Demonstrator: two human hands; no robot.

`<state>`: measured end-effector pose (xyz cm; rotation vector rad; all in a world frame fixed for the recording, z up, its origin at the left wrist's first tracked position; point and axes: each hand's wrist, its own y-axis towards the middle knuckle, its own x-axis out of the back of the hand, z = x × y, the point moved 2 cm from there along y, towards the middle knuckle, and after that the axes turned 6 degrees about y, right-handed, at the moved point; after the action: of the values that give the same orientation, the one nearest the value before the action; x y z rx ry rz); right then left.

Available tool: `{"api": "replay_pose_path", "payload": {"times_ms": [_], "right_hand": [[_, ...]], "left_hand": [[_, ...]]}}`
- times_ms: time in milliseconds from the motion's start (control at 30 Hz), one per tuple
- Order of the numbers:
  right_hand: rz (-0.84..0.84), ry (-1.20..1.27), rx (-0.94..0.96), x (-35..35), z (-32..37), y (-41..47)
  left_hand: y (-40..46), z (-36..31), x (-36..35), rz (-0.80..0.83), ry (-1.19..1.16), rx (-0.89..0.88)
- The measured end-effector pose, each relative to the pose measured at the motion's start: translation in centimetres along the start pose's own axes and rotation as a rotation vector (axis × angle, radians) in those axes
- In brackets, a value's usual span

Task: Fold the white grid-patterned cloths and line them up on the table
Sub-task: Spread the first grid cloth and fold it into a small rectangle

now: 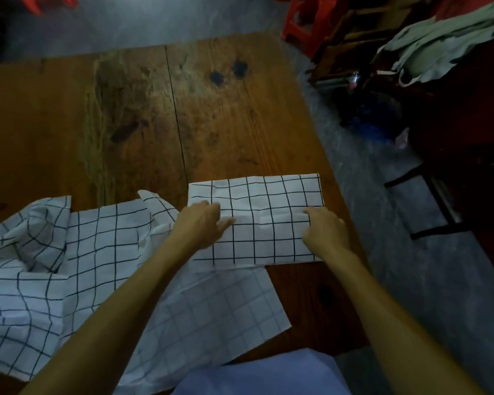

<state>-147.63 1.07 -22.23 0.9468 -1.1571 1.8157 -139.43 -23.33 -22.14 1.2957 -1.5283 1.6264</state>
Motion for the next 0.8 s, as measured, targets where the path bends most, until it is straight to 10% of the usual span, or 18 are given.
{"api": "replay_pose_path", "payload": {"times_ms": [100,467,800], "right_hand": [[-0.016,0.105,0.152,-1.2,2.2,2.3],[0.166,0.021,0.283,-6.8,5.0,8.2],[0.1,-0.026,0.376,-8.4,5.3,9.0]], "left_hand": [[2.7,-1.0,0.7,-0.203,-0.089,0.073],[5.2,1.6,-7.7,0.047,-0.082,0.137],[7.2,-1.2,-6.7,-0.173,-0.077,0.052]]}}
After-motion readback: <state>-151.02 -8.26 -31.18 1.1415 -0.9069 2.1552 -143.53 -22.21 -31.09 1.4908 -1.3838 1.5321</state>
